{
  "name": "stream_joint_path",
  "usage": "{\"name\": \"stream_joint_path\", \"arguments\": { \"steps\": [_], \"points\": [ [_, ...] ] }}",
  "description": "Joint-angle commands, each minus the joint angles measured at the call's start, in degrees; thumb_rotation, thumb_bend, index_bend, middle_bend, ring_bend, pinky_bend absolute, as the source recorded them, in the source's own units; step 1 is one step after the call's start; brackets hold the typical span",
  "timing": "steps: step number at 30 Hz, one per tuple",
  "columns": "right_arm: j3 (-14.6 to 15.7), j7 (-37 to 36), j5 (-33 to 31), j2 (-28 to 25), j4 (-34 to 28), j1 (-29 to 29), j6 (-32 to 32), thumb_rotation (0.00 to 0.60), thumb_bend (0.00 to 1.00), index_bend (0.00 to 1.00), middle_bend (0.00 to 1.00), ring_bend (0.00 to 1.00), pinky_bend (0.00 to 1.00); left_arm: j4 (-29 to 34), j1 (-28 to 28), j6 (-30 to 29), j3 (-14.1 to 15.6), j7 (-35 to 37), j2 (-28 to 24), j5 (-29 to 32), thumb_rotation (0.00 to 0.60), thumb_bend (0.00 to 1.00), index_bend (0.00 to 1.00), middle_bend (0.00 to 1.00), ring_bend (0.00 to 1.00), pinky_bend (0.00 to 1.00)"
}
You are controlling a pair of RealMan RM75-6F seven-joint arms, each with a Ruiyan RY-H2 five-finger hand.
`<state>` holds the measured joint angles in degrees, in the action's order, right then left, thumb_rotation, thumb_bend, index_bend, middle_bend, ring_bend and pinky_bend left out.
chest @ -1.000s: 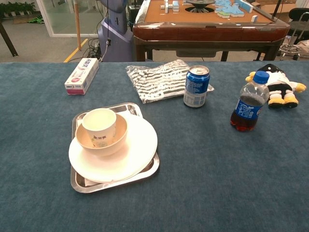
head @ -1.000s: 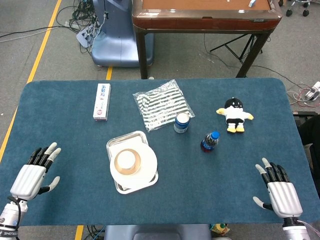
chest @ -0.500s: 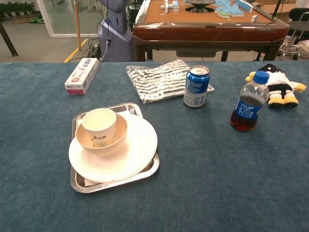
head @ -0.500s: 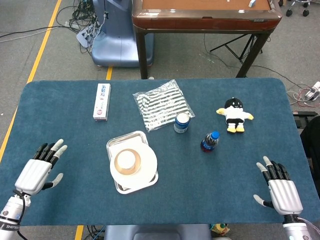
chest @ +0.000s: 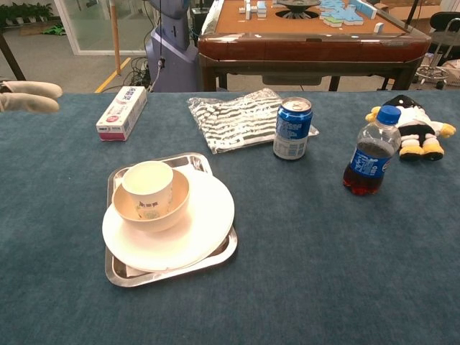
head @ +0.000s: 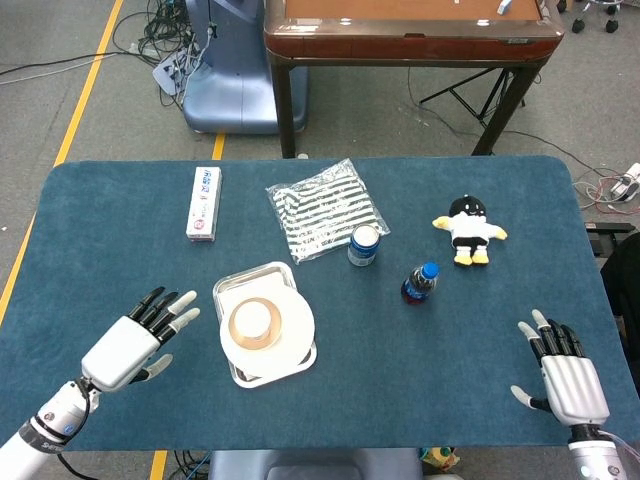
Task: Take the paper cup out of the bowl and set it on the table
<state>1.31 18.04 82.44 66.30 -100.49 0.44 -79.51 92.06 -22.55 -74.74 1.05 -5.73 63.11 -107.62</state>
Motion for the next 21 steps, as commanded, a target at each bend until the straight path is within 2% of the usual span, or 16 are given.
{"name": "stream_joint_path", "arguments": {
  "steps": [1,10,21],
  "points": [
    [-0.2,-0.1,-0.5,0.0,0.1,0.1,0.3,0.600,0.22,0.00,0.00,0.00,0.00,-0.6,-2.0,1.5,0.1,-0.2,1.1,-1.3,0.600,0.32,0.09,0.00,0.00,0.00],
    [-0.9,-0.8,-2.9,-0.2,0.5,1.0,1.8,0.600,0.22,0.00,0.00,0.00,0.00,-0.9,-7.5,9.9,0.4,1.1,3.6,0.3,0.600,0.32,0.13,0.00,0.00,0.00],
    [-2.0,-2.6,-6.2,-0.8,1.2,2.5,4.7,0.600,0.22,0.00,0.00,0.00,0.00,-4.8,-12.5,14.7,-1.1,3.9,6.9,3.9,0.600,0.32,0.18,0.00,0.00,0.00]
  ]
}}
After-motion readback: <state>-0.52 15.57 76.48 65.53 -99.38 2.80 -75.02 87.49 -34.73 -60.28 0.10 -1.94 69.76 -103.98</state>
